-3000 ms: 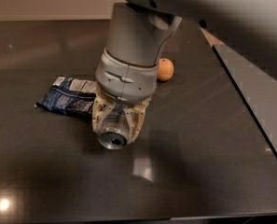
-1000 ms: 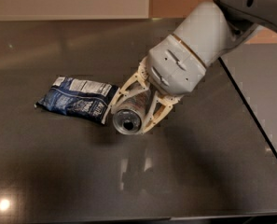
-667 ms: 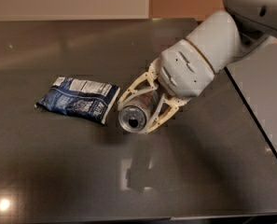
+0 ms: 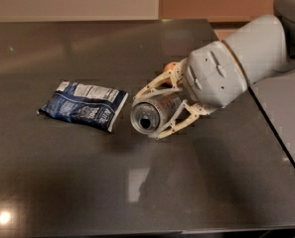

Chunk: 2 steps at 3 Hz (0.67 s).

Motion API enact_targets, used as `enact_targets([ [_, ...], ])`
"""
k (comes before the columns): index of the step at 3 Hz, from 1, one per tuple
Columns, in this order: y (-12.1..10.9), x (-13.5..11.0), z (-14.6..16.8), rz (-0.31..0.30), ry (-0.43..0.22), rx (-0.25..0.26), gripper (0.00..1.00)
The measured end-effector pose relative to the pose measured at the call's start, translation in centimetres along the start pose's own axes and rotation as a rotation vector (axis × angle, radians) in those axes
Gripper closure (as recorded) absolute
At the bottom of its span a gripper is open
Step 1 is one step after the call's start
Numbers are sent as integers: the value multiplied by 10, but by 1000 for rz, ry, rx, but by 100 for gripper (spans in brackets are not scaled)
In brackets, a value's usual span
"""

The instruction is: Place redbull can upright

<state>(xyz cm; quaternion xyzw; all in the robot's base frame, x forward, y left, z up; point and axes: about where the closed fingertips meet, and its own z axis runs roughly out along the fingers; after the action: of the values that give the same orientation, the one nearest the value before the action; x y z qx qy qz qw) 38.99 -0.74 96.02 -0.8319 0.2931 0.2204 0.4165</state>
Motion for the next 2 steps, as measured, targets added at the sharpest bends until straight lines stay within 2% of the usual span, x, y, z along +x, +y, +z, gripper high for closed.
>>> enact_targets([
  [2, -1, 0, 1, 7, -21, 11, 100],
])
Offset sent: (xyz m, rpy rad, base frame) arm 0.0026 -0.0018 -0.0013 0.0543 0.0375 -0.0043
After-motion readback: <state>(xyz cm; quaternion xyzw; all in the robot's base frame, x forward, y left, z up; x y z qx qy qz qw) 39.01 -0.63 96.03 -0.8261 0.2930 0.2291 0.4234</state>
